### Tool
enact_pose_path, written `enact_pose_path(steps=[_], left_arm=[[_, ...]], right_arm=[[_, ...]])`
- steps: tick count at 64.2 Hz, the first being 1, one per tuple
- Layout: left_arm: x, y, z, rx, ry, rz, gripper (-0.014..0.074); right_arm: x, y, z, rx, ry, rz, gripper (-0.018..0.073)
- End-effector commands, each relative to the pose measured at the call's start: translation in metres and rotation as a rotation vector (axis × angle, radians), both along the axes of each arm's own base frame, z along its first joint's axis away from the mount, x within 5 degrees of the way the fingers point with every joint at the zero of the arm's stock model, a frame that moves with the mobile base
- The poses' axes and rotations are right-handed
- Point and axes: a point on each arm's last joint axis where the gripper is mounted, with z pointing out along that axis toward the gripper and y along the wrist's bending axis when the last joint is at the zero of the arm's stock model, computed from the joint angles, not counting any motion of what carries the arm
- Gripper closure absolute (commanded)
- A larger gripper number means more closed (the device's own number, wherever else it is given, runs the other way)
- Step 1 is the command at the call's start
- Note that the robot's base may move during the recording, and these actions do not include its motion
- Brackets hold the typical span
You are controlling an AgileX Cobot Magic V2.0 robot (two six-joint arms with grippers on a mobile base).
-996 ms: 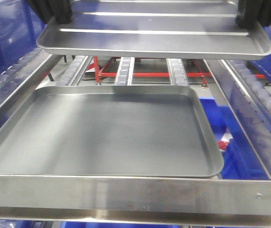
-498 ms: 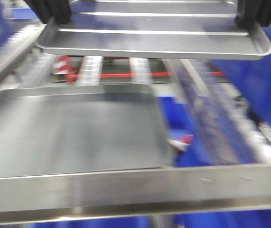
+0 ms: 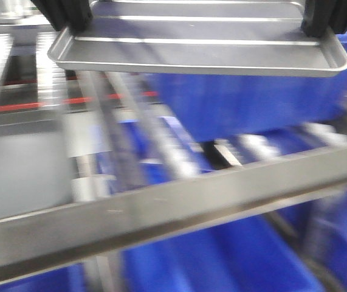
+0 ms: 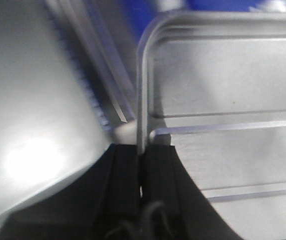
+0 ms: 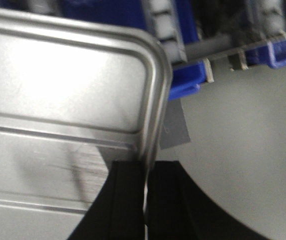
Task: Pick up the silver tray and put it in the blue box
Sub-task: 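Hold the tray with both grippers while the base drives to the blue bins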
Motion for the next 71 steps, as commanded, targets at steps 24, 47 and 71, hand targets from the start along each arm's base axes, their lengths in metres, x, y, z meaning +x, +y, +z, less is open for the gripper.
enact_pose_path(steps=[24, 47, 71], left_arm=[[-0.0052, 0.0043, 0.0277, -0.058, -0.112, -0.022, 0.0694], [-0.0052, 0.0043, 0.0277, -0.058, -0.112, -0.022, 0.0701], [-0.0052, 0.0043, 0.0277, -0.058, -0.112, -0.022, 0.0701]], right_arm=[[-0.0050, -0.0070, 0.0189, -0.008, -0.082, 0.023, 0.0501], [-0.0050, -0.0070, 0.0189, -0.008, -0.082, 0.023, 0.0501], [-0.0050, -0.0070, 0.0189, -0.008, -0.082, 0.023, 0.0501]])
